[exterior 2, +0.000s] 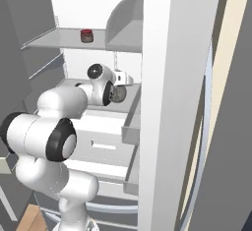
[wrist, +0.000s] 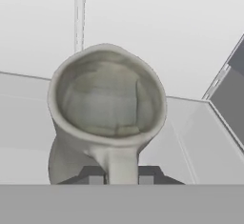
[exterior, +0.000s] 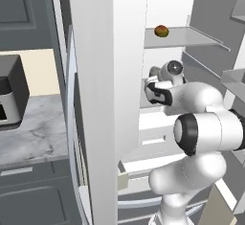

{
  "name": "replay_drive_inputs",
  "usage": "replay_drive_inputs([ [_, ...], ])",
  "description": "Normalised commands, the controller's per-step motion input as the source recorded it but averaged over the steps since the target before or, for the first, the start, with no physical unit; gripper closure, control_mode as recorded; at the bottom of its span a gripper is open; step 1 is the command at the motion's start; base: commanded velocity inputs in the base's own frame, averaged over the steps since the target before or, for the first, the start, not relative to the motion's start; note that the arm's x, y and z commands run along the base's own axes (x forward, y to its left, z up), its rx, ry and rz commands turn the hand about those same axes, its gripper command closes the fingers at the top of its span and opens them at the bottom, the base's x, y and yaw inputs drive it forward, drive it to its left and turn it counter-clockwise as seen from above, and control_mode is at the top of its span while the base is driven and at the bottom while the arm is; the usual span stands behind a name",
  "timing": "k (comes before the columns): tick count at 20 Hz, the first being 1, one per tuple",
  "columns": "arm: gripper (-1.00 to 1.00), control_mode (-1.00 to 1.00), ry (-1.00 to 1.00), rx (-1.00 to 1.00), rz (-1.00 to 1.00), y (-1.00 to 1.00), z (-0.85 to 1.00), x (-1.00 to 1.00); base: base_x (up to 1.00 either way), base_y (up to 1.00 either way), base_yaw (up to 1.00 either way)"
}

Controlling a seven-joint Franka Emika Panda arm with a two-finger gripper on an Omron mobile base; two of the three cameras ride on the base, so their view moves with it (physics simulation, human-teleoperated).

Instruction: Move the jam and mango from the second highest shelf to the top shelf to make space. Then, place the pitcher from the counter on the cleared second highest shelf.

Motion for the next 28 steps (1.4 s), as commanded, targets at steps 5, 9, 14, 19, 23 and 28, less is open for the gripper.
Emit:
replay_drive_inputs([
  [5, 1.00, -1.00, 0.00, -0.02, 0.01, 0.00, -0.40, 0.40, 0.00, 0.00, 0.00],
  [9, -1.00, -1.00, -0.01, -0.05, 0.00, 0.03, -0.40, 0.31, 0.00, 0.00, 0.00],
  [14, -1.00, -1.00, -0.05, -0.04, 0.00, 0.01, -0.37, 0.02, 0.00, 0.00, 0.00],
  [19, -1.00, -1.00, -0.05, -0.01, 0.00, 0.00, -0.20, 0.00, 0.00, 0.00, 0.00],
  [23, -1.00, -1.00, 0.00, 0.00, 0.00, 0.00, 0.00, 0.00, 0.00, 0.00, 0.00],
  [28, -1.00, -1.00, 0.01, 0.00, 0.00, 0.03, 0.05, -0.14, 0.00, 0.00, 0.00],
])
